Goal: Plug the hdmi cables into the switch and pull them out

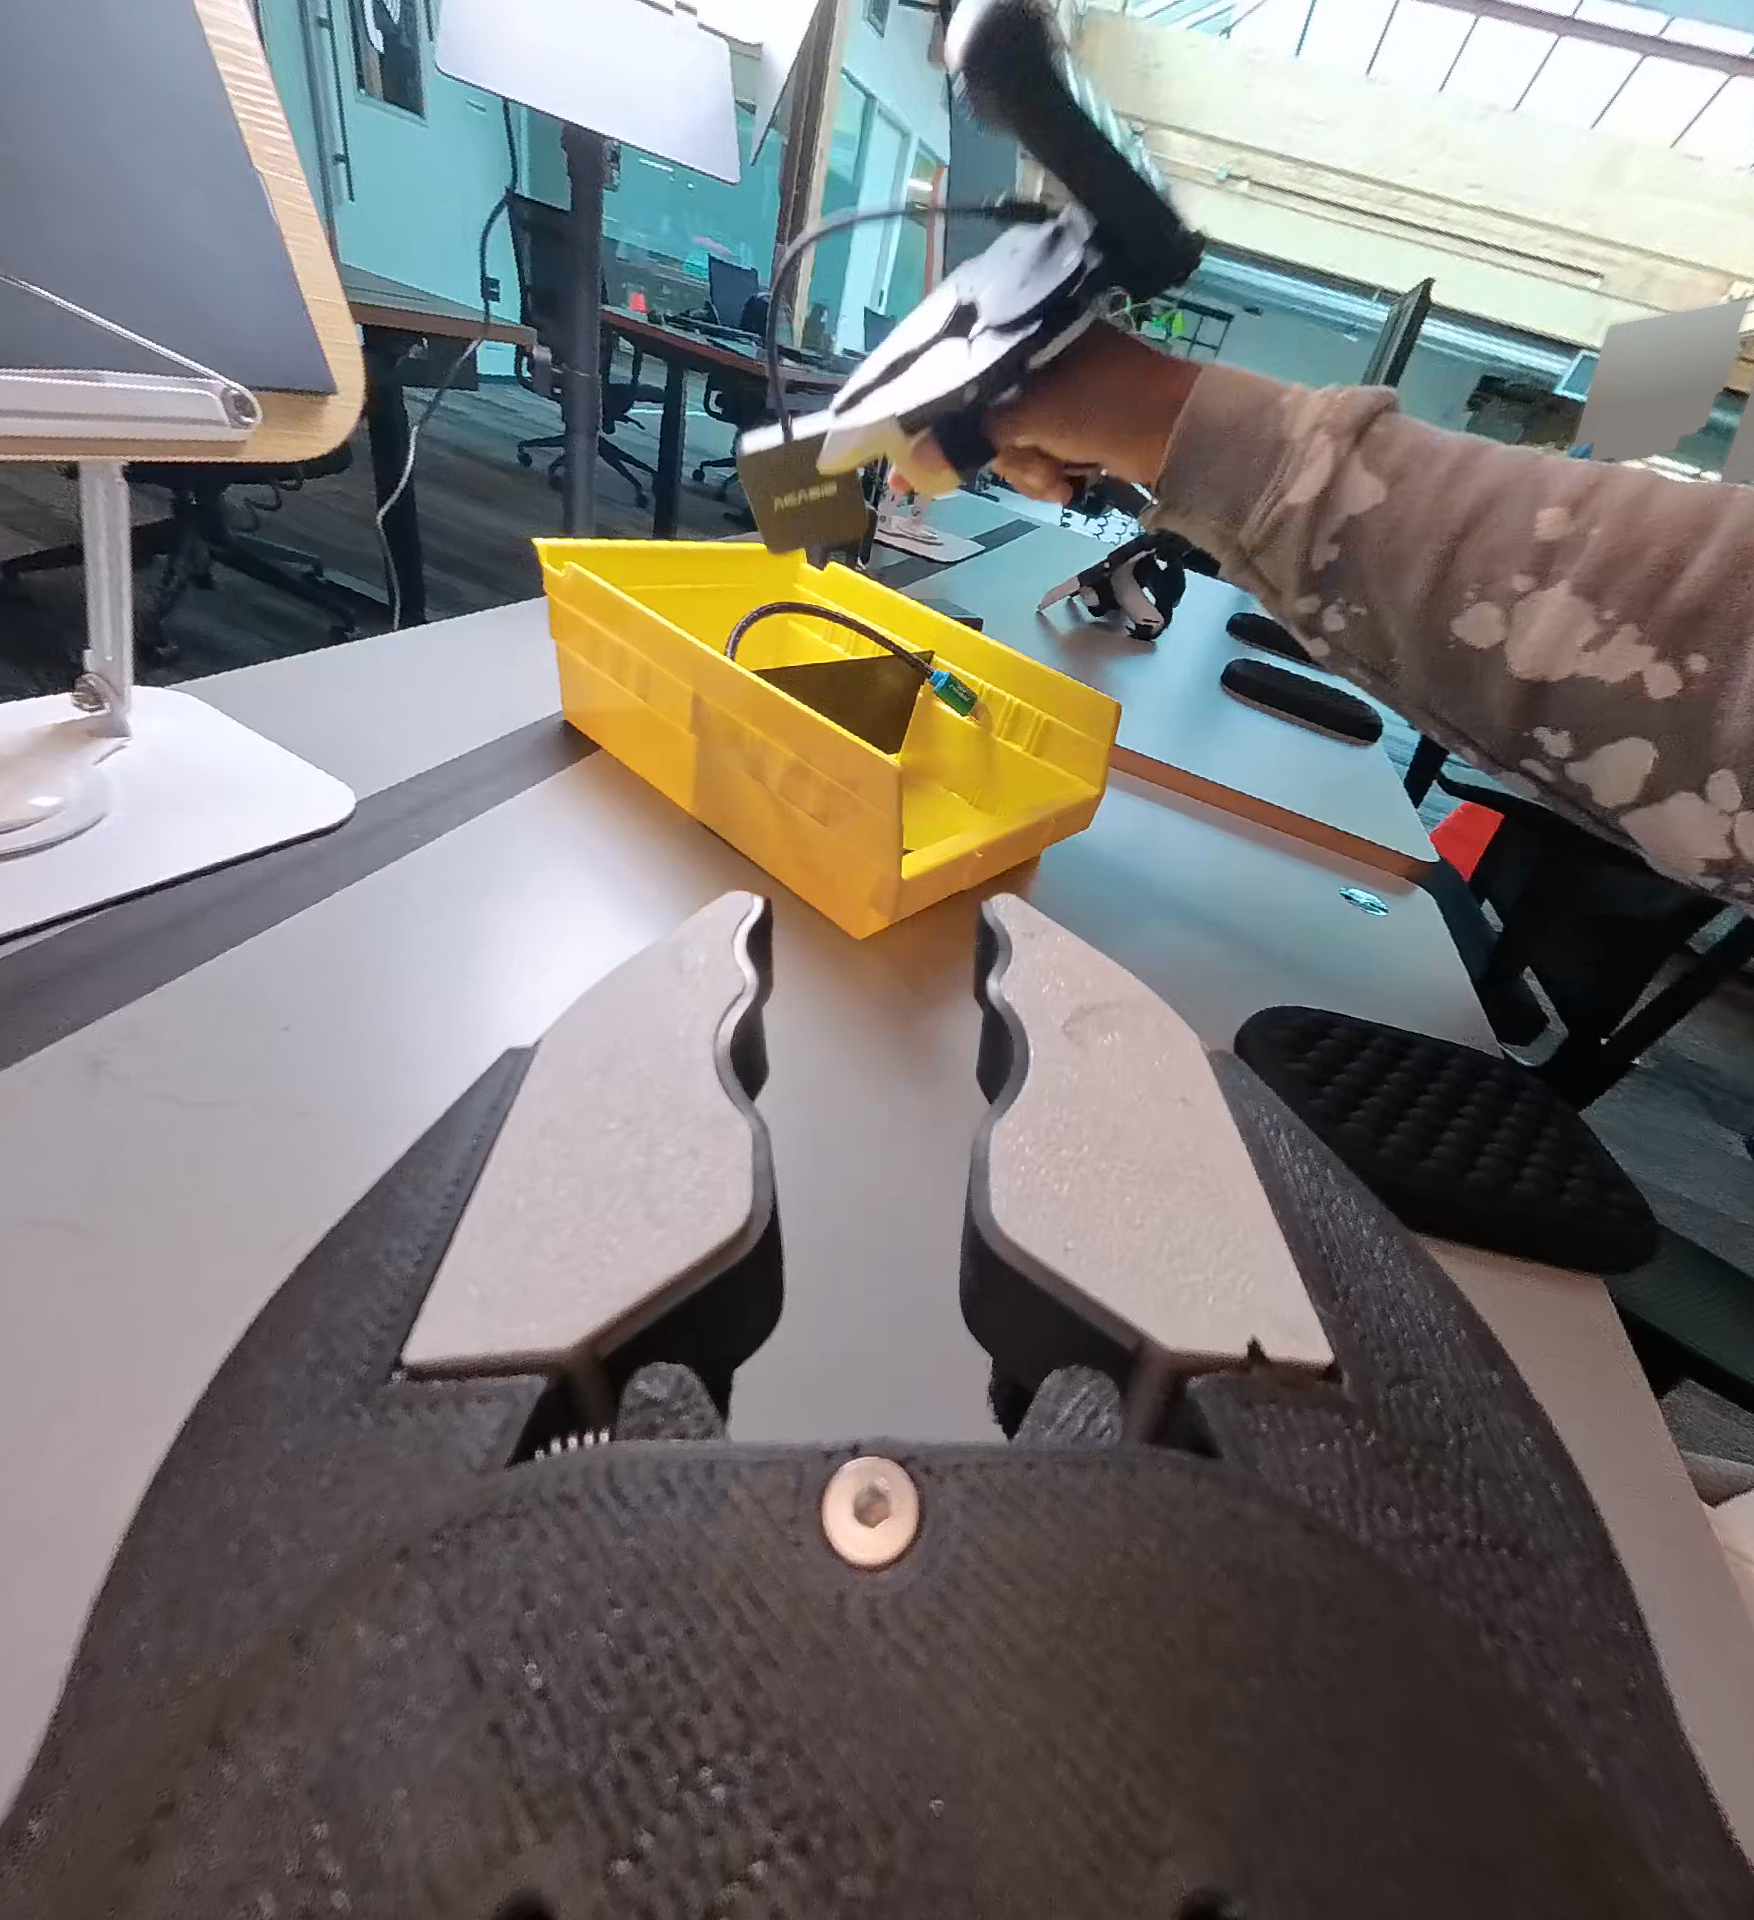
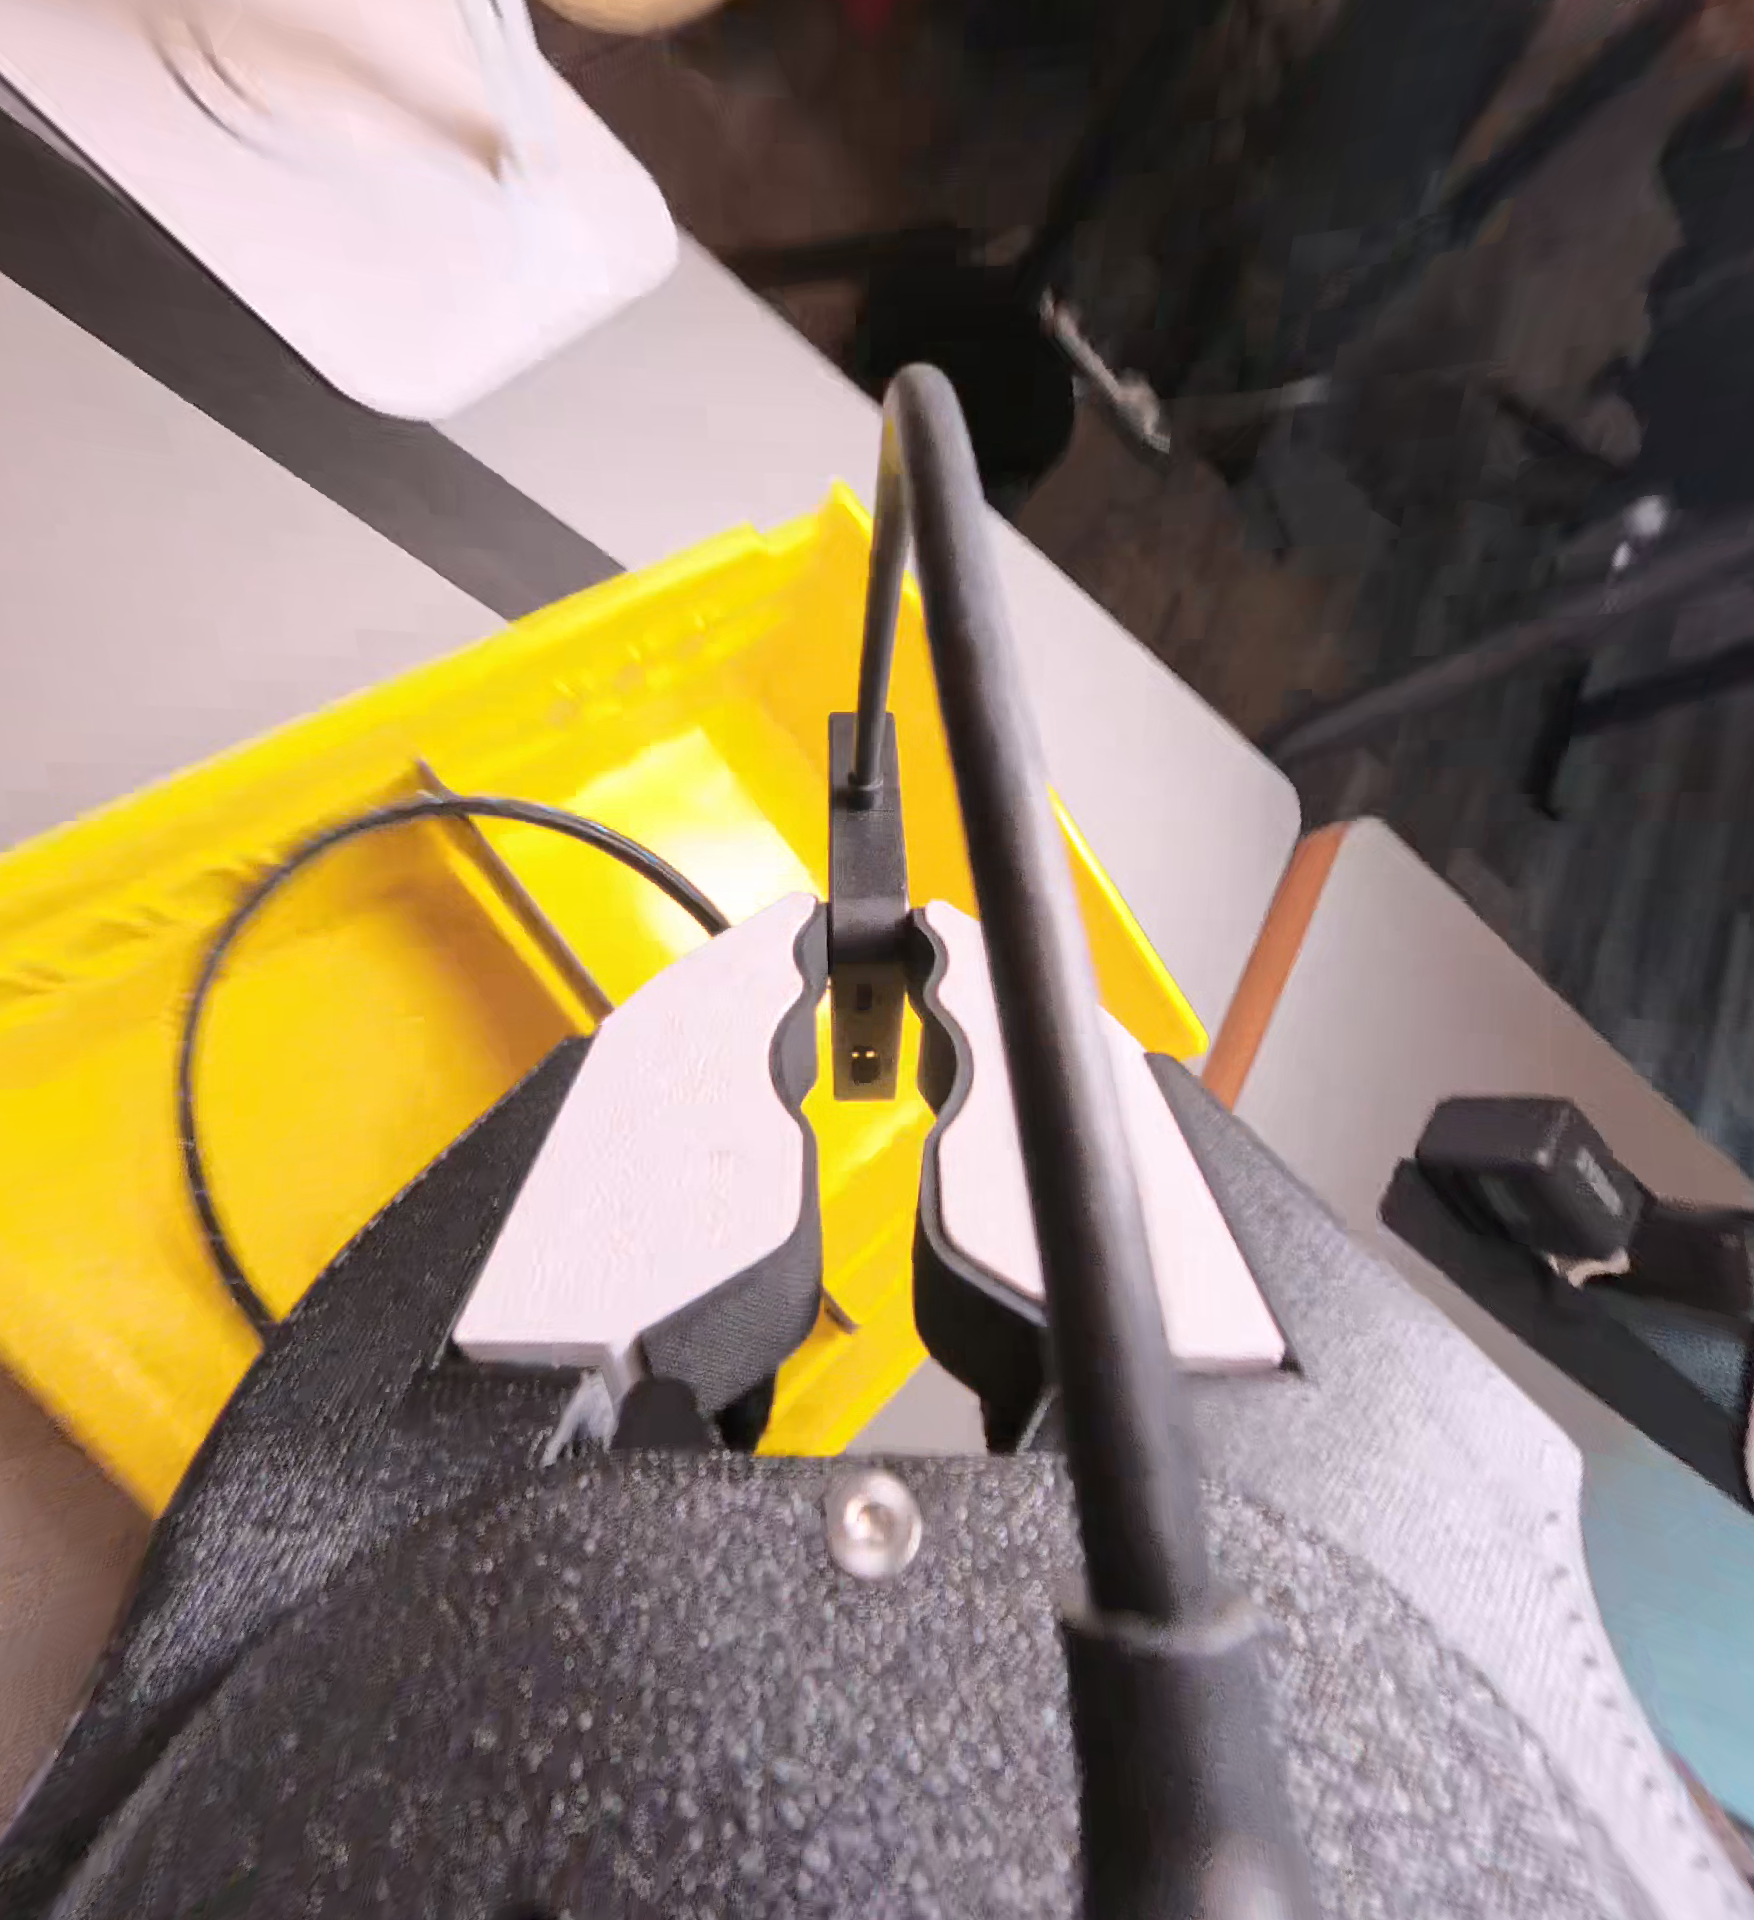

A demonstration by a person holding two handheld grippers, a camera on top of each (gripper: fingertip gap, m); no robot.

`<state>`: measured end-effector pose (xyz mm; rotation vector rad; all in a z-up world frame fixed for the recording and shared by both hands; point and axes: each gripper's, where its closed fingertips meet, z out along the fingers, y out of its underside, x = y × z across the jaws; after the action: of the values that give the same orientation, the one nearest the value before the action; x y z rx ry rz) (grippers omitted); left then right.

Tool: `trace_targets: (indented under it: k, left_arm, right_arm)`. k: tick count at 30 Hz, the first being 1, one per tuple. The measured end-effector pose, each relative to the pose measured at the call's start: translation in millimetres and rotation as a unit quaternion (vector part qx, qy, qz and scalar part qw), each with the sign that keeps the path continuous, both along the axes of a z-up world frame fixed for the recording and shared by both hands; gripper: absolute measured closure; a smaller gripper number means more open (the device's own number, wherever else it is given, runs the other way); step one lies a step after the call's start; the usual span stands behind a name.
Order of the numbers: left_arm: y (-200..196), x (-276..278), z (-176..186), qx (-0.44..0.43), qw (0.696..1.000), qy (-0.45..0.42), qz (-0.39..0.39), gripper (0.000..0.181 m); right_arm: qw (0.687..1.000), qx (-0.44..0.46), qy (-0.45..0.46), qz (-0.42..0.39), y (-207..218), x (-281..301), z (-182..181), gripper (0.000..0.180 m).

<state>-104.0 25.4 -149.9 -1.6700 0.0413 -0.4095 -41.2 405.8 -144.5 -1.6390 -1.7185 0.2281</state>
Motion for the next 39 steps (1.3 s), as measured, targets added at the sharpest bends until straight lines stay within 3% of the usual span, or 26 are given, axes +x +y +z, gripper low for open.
trace_targets:
  k: [4, 8, 13, 18, 25, 32, 36, 39]
  left_arm:
    - [-2.3, -9.5, -1.4, -0.004, 1.0, 0.011, 0.016, 0.144]
    - [-1.9, -14.7, -4.8, -0.009, 1.0, 0.01, 0.022, 0.145]
    - [0.8, -16.4, -12.0, -0.019, 1.0, 0.009, 0.023, 0.145]
    - [1.4, -18.1, -13.7, -0.021, 0.999, 0.011, 0.03, 0.145]
    - [-3.0, -33.1, -9.2, -0.022, 0.998, 0.019, 0.062, 0.144]
    - [-32.8, -89.9, 30.3, -0.047, 0.979, 0.108, 0.164, 0.146]
    - [-52.0, -152.4, 50.4, -0.149, 0.956, 0.157, 0.198, 0.141]
    - [-62.8, -205.9, 47.1, -0.276, 0.922, 0.175, 0.207, 0.13]
  right_arm:
    - [0.993, 0.015, -0.108, -0.04, 38.3, 12.3, -57.7, 0.166]
    - [0.986, 0.007, -0.159, -0.04, 47.0, 19.8, -83.3, 0.166]
    - [0.99, 0.0, -0.142, -0.018, 40.3, 24.5, -75.4, 0.165]
    - [0.998, -0.037, -0.046, 0.006, 15.0, 30.3, -37.9, 0.155]
    - [0.974, -0.104, 0.192, 0.066, -75.1, 55.0, 23.7, 0.151]
    - [0.906, -0.205, 0.34, 0.147, -207.4, 96.2, 15.6, 0.151]
    - [0.871, -0.25, 0.373, 0.198, -266.2, 108.5, 0.6, 0.152]
    - [0.855, -0.267, 0.379, 0.232, -293.2, 109.2, -9.2, 0.152]
